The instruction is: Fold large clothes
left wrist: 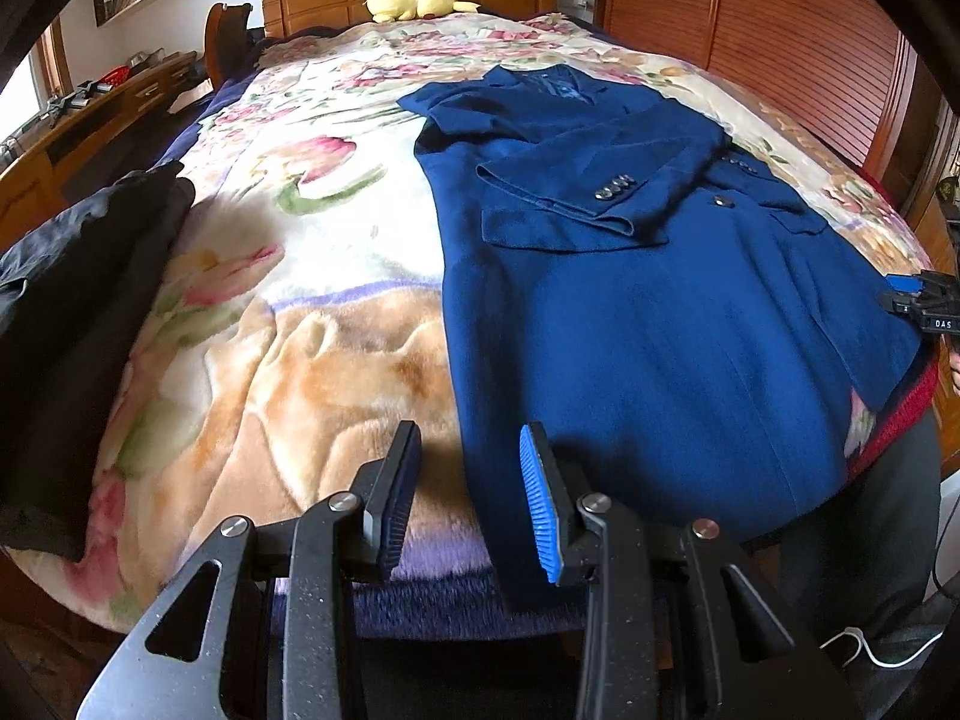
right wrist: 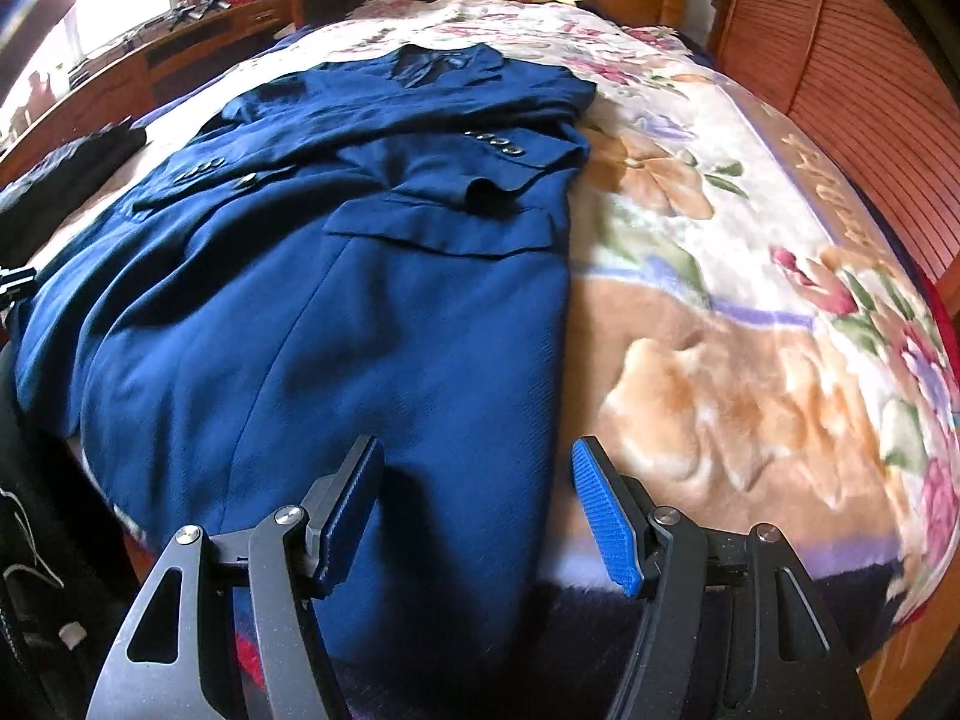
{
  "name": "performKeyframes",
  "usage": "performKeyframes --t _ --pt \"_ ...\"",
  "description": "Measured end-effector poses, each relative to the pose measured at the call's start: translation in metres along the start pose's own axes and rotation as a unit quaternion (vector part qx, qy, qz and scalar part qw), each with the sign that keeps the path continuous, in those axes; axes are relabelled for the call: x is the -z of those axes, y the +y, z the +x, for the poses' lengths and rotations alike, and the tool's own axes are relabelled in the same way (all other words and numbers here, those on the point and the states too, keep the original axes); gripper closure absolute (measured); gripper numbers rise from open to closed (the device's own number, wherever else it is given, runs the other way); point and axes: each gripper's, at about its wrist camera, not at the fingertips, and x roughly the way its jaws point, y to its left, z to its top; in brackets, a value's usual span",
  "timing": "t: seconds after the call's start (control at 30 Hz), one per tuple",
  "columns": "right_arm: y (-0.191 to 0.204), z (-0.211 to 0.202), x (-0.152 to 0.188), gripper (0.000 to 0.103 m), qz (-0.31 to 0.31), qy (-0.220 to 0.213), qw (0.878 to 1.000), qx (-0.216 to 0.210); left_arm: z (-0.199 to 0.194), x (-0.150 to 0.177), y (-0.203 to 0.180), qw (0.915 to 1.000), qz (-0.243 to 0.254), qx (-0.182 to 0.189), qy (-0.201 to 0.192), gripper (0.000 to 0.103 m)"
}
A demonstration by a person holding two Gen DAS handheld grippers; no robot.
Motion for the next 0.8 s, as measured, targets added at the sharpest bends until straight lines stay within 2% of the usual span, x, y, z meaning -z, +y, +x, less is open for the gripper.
performKeyframes --t 0.57,0.8 --pt "0.004 0.006 0.007 0.036 0.0 -0.011 1.0 -0.004 0.011 -0.001 -0.001 1.0 -0.006 0.003 -0.002 0.068" --pt "0.005 -0.002 0.01 0.036 -0.018 0.006 1.0 -0.008 0.001 0.008 0.001 0.9999 -0.006 0.011 0.0 0.068"
